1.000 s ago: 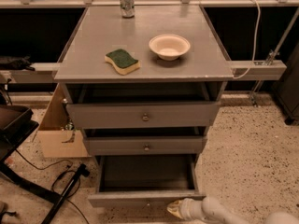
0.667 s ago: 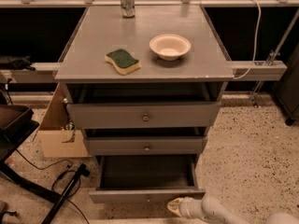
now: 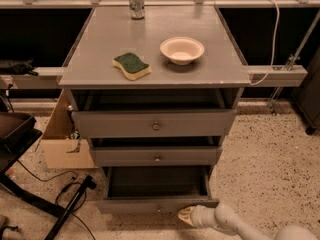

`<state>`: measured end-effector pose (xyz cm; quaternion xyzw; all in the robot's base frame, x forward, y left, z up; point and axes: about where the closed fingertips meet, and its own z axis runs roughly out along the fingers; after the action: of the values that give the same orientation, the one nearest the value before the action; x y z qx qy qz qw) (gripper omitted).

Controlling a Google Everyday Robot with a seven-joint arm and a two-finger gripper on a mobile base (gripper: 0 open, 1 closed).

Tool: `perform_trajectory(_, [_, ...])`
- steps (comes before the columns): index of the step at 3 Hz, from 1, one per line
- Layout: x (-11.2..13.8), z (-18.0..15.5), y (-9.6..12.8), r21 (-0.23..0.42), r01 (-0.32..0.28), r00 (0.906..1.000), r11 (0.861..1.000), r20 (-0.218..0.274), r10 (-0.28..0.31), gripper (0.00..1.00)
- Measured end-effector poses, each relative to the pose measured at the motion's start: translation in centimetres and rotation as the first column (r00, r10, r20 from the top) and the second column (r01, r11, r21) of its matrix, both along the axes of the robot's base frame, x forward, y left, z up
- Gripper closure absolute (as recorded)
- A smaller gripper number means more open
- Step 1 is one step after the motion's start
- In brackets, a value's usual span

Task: Close bottom drawer

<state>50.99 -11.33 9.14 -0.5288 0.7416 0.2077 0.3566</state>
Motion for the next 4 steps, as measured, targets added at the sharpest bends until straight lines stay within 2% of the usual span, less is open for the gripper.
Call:
perform_trajectory(2, [3.8,0.7,-1.8,-0.006,0.003,0.9987,1.0,0.05,-0.003,1.0])
perform_trajectory(3, [6.3,2.4,-0.9,0.007,-0.037,0.9957,0.999,0.085,0.036,1.0])
perform_trajectory(4, [6.2,2.4,-1.0,0.007,-0.037,0.9957,0.999,0.085,0.036,1.0])
